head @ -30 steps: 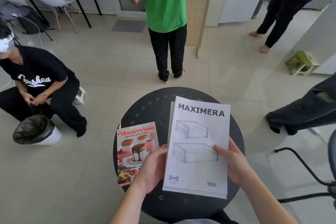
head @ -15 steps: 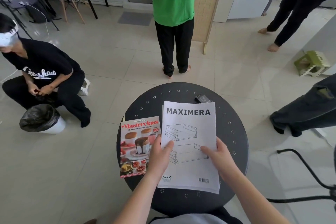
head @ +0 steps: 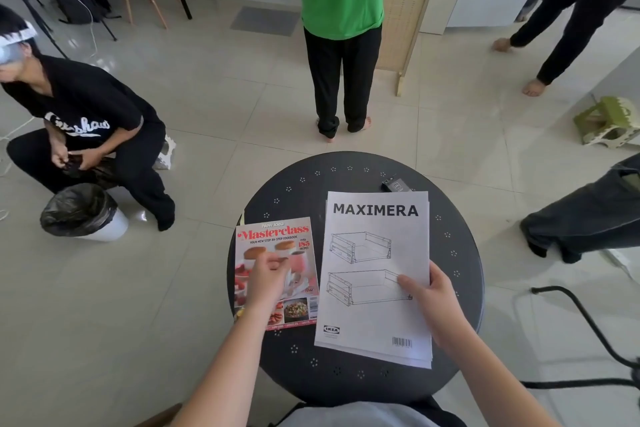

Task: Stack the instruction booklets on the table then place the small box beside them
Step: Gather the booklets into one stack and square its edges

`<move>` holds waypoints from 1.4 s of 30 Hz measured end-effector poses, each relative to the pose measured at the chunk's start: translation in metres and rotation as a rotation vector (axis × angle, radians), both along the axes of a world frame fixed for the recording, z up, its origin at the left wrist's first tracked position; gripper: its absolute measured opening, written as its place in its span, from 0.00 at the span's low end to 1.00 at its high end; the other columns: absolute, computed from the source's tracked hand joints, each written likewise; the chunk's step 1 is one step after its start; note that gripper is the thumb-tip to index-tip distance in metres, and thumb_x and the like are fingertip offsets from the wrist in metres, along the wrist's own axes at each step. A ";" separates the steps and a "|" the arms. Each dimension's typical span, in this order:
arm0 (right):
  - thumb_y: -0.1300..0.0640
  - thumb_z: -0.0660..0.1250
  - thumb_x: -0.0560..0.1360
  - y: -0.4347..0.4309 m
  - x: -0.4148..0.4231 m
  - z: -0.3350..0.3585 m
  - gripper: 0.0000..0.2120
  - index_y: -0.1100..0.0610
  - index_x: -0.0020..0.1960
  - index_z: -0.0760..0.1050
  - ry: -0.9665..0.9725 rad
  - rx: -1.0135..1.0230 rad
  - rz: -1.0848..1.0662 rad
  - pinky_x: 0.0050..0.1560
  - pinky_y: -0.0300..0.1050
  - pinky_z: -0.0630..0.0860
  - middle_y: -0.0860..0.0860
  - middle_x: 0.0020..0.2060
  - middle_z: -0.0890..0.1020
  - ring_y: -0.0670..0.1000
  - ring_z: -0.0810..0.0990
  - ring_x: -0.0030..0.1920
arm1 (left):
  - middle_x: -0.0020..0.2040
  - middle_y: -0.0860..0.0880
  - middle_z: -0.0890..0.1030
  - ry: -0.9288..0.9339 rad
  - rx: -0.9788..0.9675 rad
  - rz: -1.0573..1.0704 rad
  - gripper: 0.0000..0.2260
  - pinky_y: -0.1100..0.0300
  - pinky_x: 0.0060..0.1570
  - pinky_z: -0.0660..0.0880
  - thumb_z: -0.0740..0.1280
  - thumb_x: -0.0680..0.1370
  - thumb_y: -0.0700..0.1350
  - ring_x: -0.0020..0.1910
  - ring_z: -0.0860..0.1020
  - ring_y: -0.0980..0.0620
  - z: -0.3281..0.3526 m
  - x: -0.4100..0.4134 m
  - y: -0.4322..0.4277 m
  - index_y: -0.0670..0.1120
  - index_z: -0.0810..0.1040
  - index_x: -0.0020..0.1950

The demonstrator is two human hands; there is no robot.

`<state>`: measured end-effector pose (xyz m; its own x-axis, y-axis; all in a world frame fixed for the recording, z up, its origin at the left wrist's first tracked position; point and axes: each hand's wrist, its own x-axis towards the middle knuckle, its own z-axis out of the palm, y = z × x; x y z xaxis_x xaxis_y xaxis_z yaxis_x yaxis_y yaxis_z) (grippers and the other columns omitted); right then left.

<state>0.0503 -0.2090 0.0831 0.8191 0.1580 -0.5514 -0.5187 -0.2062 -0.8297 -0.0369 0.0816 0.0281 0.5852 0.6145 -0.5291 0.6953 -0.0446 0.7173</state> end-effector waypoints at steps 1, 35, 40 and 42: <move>0.65 0.71 0.81 -0.001 0.001 -0.002 0.14 0.49 0.61 0.82 0.005 0.002 -0.009 0.44 0.51 0.86 0.49 0.50 0.92 0.52 0.91 0.45 | 0.59 0.49 0.82 0.047 0.050 0.025 0.15 0.64 0.41 0.75 0.71 0.84 0.45 0.49 0.81 0.52 -0.005 -0.001 0.009 0.41 0.77 0.68; 0.66 0.73 0.80 -0.010 0.014 -0.020 0.14 0.51 0.61 0.83 0.070 -0.016 -0.055 0.57 0.67 0.85 0.54 0.53 0.91 0.63 0.90 0.53 | 0.57 0.52 0.85 -0.013 -0.117 0.120 0.08 0.40 0.59 0.84 0.68 0.85 0.51 0.59 0.84 0.46 -0.041 -0.014 0.038 0.53 0.77 0.64; 0.65 0.74 0.79 -0.020 0.015 -0.014 0.15 0.52 0.63 0.83 0.068 0.018 -0.070 0.59 0.70 0.84 0.55 0.55 0.91 0.65 0.89 0.55 | 0.59 0.53 0.85 -0.128 -0.116 0.096 0.10 0.47 0.56 0.84 0.67 0.86 0.50 0.60 0.84 0.50 -0.019 -0.009 0.026 0.53 0.77 0.67; 0.66 0.73 0.79 -0.025 0.015 -0.012 0.15 0.53 0.63 0.83 0.067 0.036 -0.084 0.59 0.71 0.83 0.57 0.55 0.90 0.66 0.89 0.55 | 0.58 0.53 0.86 -0.164 -0.133 0.083 0.09 0.49 0.53 0.85 0.68 0.86 0.50 0.59 0.85 0.50 -0.009 -0.008 0.022 0.54 0.78 0.67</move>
<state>0.0653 -0.2341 0.0710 0.7919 0.1106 -0.6005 -0.5874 -0.1304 -0.7987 -0.0451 0.1041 0.0191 0.6204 0.5951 -0.5109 0.5663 0.1107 0.8167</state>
